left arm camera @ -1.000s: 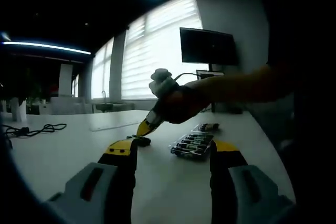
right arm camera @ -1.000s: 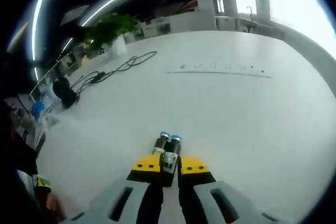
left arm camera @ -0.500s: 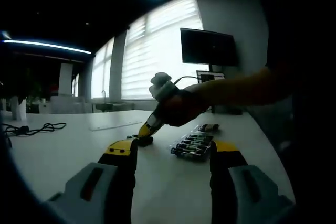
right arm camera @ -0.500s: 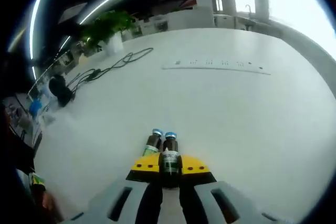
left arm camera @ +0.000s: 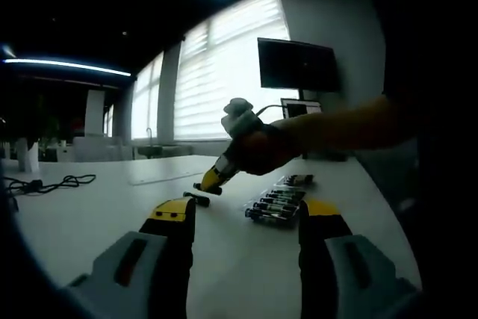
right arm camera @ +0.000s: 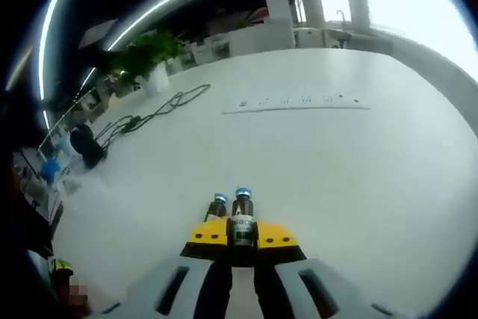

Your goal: Grip medicine bottles put into box

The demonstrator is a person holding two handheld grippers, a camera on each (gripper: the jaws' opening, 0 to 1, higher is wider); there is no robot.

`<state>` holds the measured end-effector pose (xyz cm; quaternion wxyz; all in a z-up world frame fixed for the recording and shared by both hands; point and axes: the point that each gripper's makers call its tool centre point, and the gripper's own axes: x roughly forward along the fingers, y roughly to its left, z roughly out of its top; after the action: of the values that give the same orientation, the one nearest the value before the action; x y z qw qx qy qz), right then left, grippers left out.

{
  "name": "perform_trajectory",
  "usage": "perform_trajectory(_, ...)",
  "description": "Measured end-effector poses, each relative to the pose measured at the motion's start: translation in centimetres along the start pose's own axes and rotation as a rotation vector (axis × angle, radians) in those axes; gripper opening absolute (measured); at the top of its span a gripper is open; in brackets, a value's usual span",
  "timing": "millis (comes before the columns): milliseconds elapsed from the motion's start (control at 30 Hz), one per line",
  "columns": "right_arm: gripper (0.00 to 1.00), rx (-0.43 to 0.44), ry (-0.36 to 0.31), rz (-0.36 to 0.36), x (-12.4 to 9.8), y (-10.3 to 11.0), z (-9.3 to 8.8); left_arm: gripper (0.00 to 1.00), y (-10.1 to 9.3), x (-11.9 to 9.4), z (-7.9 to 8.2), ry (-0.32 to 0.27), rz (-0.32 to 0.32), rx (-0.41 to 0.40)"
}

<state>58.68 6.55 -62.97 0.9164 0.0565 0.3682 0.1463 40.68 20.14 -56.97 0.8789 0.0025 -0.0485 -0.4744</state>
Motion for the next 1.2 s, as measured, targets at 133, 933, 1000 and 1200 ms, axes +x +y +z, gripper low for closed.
perform_trajectory(133, 0.06, 0.003, -0.030, 0.003, -1.3, 0.0, 0.7, 0.48, 0.0, 0.0, -0.1, 0.005, 0.001, 0.007)
perform_trajectory(933, 0.06, 0.094, -0.183, -0.077, -12.9, -3.5, -2.7, 0.48, 0.1, 0.0, 0.1, -0.007, -0.004, -0.016)
perform_trajectory(1000, 0.06, 0.085, -0.181, -0.098, -13.6, -3.9, -3.5, 0.48, 0.2, 0.0, 0.1, -0.005, -0.002, -0.015)
perform_trajectory(1200, 0.06, 0.069, -0.162, -0.148, -14.6, -5.4, -5.6, 0.48, -0.1, 0.2, 0.0, 0.000, -0.004, -0.014)
